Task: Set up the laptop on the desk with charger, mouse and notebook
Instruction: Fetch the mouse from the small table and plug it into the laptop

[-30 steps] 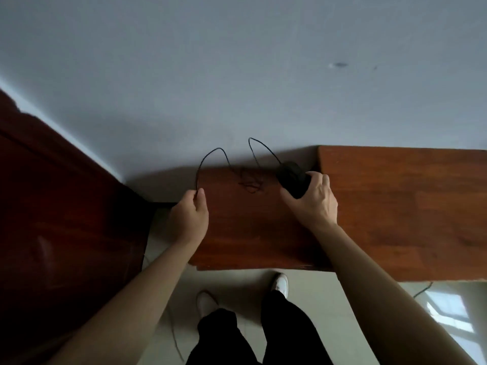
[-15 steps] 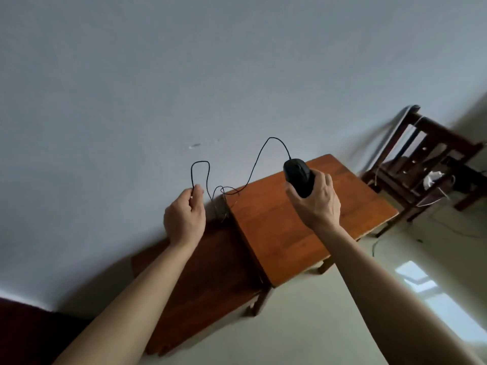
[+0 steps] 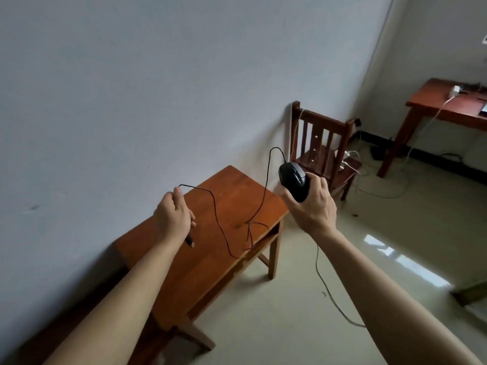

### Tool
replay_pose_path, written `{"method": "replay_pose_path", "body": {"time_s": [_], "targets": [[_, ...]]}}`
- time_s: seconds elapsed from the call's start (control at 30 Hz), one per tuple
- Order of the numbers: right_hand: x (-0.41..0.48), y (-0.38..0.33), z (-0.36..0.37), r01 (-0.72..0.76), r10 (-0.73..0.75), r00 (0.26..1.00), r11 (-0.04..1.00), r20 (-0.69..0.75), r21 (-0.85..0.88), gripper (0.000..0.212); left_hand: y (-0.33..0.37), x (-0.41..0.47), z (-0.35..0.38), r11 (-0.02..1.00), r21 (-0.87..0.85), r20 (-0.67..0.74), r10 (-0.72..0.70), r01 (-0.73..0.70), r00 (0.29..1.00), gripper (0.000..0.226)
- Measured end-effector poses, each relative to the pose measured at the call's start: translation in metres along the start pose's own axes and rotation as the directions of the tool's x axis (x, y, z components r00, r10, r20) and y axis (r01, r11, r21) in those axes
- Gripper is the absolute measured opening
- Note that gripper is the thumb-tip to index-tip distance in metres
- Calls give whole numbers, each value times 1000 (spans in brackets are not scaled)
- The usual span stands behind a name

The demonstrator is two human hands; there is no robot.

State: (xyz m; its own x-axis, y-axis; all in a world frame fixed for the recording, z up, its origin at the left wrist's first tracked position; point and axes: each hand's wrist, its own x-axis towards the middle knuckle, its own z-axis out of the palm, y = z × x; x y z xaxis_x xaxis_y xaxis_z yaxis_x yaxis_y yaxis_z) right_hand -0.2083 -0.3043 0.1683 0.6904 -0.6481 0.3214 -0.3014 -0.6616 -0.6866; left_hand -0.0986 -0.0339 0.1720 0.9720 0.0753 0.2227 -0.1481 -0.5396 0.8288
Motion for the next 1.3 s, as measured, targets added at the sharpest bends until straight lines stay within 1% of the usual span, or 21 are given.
{"method": "replay_pose_path", "body": {"time_s": [0.1, 0.17, 0.23, 0.33, 0.4, 0.43, 0.47, 0.53, 0.6, 0.67, 0.73, 0.83, 0.87, 0.9, 0.97, 1.07, 1.1, 1.17, 1.3], "targets": [[34, 55, -29, -93, 92, 995, 996, -49, -9, 68, 42, -2, 73, 998, -56, 168, -4, 13, 986, 36], [58, 91, -42, -157, 156, 984, 988, -84, -6, 68, 68, 2, 123, 997, -75, 296, 57, -36, 954, 28], [72, 113, -47, -181, 179, 978, 984, -107, -2, 69, 86, 8, 156, 991, -85, 386, 124, -99, 914, 22], [107, 162, -63, -251, 242, 954, 967, -179, -32, 66, 121, 24, 242, 966, -194, 531, 252, -173, 809, 18], [130, 189, -77, -290, 268, 936, 955, -229, -68, 66, 145, 34, 297, 946, -283, 593, 304, -160, 746, 16], [148, 209, -91, -341, 308, 911, 936, -273, -82, 65, 167, 40, 337, 936, -323, 635, 326, -143, 700, 16], [157, 219, -101, -377, 338, 893, 922, -298, -85, 65, 179, 42, 357, 931, -342, 656, 334, -128, 676, 15], [182, 244, -130, -441, 380, 851, 891, -363, -102, 66, 216, 45, 414, 912, -398, 709, 377, -103, 596, 12], [205, 267, -161, -486, 393, 803, 867, -449, -109, 69, 257, 43, 463, 883, -454, 742, 447, -115, 499, 9], [218, 285, -189, -514, 390, 759, 851, -522, -111, 73, 292, 37, 504, 855, -505, 756, 503, -116, 418, 7], [228, 310, -218, -565, 404, 699, 818, -589, -109, 74, 331, 24, 544, 825, -556, 762, 554, -100, 337, 8], [240, 353, -253, -624, 439, 621, 778, -650, -70, 73, 375, 0, 599, 804, -593, 777, 585, -42, 234, 9], [245, 371, -264, -638, 451, 591, 769, -669, -45, 73, 389, -10, 619, 800, -598, 779, 591, -34, 210, 7], [251, 387, -273, -644, 454, 577, 765, -679, -36, 72, 399, -17, 636, 796, -604, 776, 600, -46, 194, 7], [264, 421, -286, -645, 458, 565, 764, -687, -21, 71, 417, -31, 671, 781, -614, 761, 624, -112, 177, 7], [303, 483, -312, -639, 464, 564, 769, -683, -6, 73, 448, -51, 735, 773, -600, 751, 633, -206, 188, 9], [317, 501, -320, -631, 464, 570, 776, -678, 0, 72, 460, -55, 755, 777, -589, 753, 628, -223, 197, 10], [352, 536, -345, -619, 477, 582, 785, -659, 22, 71, 491, -63, 793, 798, -551, 763, 600, -243, 241, 10], [432, 597, -402, -601, 467, 594, 799, -655, 24, 74, 567, -68, 867, 833, -496, 772, 553, -247, 314, 2]]}}
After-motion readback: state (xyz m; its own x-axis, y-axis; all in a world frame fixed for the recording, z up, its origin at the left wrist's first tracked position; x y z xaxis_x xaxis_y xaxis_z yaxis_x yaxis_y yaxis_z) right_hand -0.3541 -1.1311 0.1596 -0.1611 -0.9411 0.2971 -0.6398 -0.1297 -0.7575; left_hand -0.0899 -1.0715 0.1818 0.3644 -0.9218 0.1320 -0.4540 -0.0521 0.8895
